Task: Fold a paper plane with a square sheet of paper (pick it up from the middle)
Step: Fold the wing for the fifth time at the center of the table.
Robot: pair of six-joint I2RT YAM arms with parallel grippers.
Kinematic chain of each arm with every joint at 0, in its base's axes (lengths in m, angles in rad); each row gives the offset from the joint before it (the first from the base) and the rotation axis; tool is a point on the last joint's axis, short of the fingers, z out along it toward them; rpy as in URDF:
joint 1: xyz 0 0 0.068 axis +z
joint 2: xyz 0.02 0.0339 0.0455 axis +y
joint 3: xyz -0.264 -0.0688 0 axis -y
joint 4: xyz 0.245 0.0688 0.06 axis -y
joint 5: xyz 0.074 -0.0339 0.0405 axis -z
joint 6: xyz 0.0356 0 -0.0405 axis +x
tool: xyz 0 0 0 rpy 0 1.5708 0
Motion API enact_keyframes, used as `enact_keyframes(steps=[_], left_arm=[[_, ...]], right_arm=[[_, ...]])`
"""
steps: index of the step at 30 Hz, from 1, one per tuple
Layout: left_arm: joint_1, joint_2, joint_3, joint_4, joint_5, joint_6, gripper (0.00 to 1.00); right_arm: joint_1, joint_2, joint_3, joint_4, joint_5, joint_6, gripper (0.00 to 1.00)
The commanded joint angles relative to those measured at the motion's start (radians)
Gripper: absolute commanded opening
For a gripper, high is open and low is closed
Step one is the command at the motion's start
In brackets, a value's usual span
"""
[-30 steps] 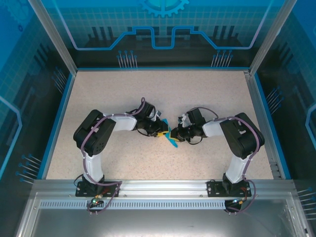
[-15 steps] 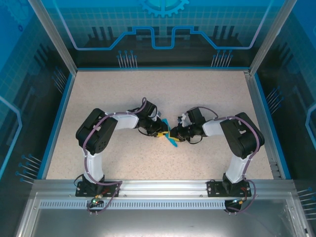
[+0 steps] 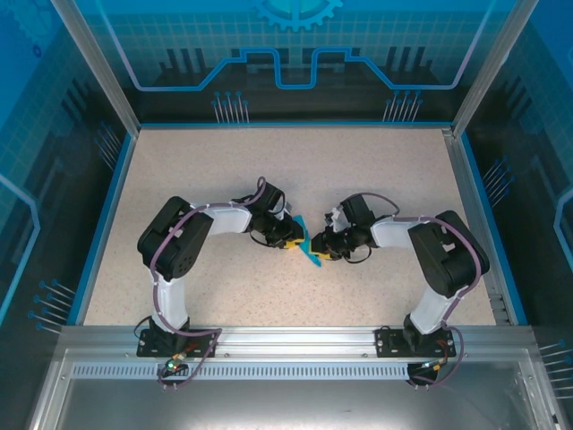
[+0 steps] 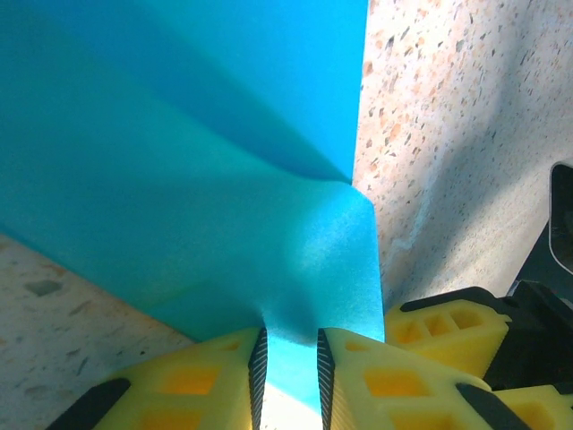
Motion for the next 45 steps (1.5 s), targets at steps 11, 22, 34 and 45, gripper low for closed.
enact_keyframes(steps=[11,22,34,45], left_arm=[[-0.003,0.035,0.008,-0.054,-0.032,0.017,0.26],[-0.003,0.032,0.010,-0.054,-0.027,0.013,0.26],[-0.003,-0.003,0.064,-0.066,-0.012,0.039,0.27],[-0.006,-0.054,-0.004,0.076,0.079,0.029,0.31]], right_arm=[[0.058,-0.047,0.093,-0.195,0.142,-0.104,0.24],[0.083,-0.007,0.093,-0.191,0.161,-0.100,0.18],[0.056,0.021,0.013,-0.076,0.095,-0.055,0.08],[0.013,0.037,-0.035,0.040,0.002,-0.004,0.08]])
